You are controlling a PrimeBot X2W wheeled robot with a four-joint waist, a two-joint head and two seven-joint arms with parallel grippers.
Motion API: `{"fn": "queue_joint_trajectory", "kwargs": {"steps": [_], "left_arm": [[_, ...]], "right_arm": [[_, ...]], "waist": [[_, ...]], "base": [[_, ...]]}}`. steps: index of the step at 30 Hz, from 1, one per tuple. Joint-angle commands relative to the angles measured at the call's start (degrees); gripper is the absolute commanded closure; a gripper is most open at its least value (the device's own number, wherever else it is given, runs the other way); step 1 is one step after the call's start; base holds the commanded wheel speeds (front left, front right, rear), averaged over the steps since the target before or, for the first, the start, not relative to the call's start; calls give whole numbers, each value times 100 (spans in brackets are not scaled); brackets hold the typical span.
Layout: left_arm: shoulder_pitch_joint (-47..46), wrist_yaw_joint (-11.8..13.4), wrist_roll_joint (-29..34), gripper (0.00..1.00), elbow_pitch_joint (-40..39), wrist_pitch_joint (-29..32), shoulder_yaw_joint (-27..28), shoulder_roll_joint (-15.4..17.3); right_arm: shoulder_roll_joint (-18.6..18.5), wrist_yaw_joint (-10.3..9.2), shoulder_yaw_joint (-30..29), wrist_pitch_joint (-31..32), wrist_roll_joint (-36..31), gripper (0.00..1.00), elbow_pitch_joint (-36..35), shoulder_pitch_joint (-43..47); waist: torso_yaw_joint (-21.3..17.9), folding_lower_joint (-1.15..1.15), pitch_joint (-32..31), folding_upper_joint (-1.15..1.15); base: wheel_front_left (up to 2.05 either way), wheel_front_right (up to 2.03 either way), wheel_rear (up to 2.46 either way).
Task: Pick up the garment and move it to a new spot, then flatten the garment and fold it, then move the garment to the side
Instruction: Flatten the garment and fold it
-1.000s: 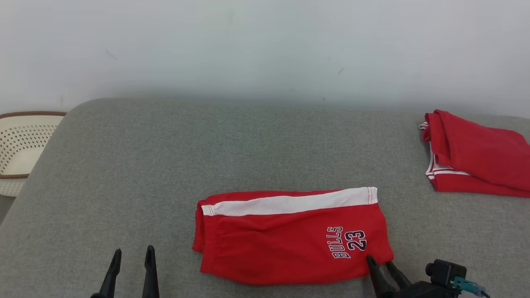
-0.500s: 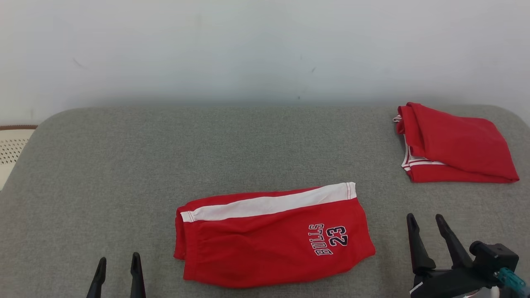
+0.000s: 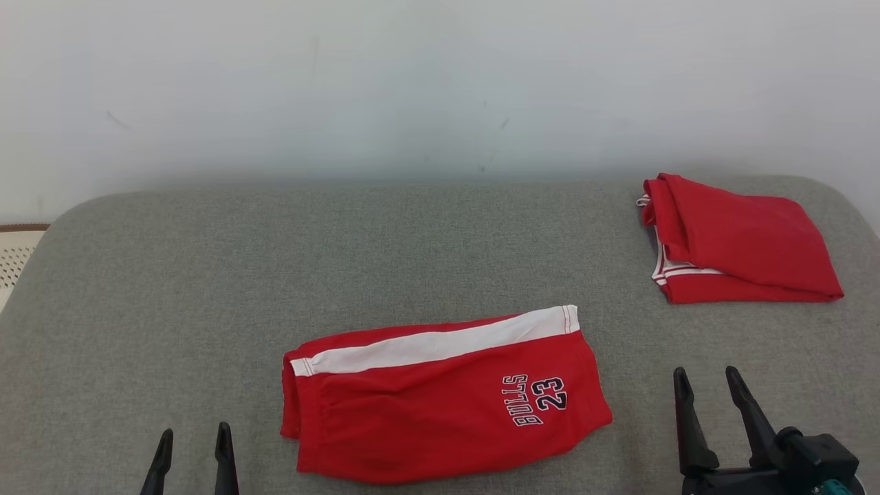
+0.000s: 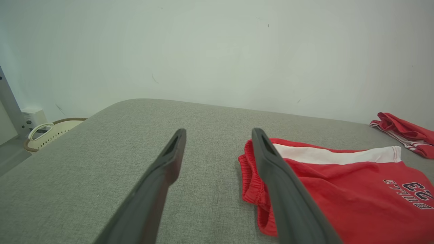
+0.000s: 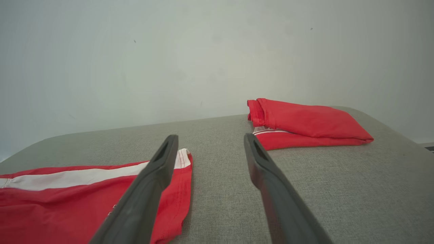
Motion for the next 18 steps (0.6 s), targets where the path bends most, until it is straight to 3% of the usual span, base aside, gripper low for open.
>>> {"fn": "queue_joint_trajectory", "kwargs": {"steps": [1,18], "left_arm": [[131,1,36,0,-15,-7,7,20],[48,4,263,0,87,-7,-50,66]], "right_arm": [[31,1,38,-43,-25,0,-34,58],[126,1,110,-6,-221,0,104,31]], "waist": [[-3,0,-10,0],[79,0,-43,0]], "base": [[0,0,0],[0,0,0]]}}
